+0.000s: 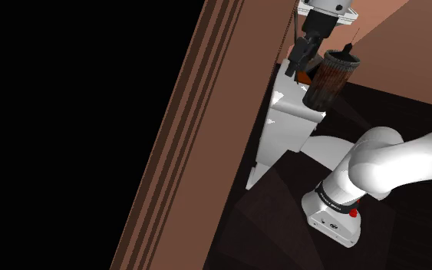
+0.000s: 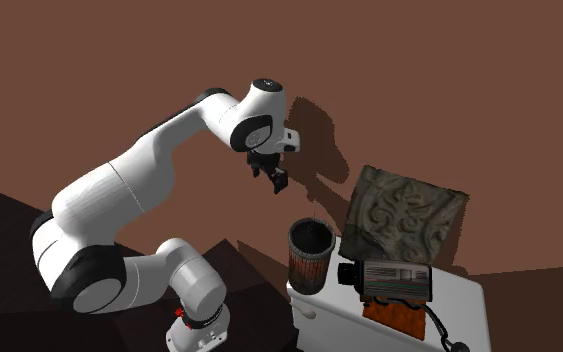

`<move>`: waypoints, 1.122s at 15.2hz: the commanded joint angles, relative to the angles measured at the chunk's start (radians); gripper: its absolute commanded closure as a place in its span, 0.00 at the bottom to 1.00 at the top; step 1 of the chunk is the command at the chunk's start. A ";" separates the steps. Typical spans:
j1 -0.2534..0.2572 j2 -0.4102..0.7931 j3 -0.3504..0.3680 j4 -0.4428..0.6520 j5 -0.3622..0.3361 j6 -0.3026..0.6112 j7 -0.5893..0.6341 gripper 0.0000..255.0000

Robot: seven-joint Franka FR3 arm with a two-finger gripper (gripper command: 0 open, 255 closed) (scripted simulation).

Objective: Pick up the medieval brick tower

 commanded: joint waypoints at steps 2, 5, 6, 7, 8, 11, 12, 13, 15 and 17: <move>0.014 -0.028 -0.024 -0.002 -0.015 -0.024 -0.068 0.00; 0.062 -0.098 -0.104 0.004 -0.071 -0.095 -0.272 0.00; 0.079 -0.118 -0.132 0.011 -0.092 -0.118 -0.341 0.00; 0.096 -0.135 -0.161 0.020 -0.114 -0.142 -0.410 0.00; 0.114 -0.150 -0.190 0.032 -0.136 -0.165 -0.480 0.00; 0.176 -0.180 -0.279 0.082 -0.208 -0.231 -0.691 0.00; 0.199 -0.186 -0.309 0.104 -0.232 -0.252 -0.762 0.00; 0.223 -0.190 -0.339 0.128 -0.256 -0.272 -0.833 0.00; 0.275 -0.191 -0.400 0.182 -0.305 -0.312 -0.977 0.00; 0.334 -0.185 -0.460 0.246 -0.353 -0.349 -1.121 0.00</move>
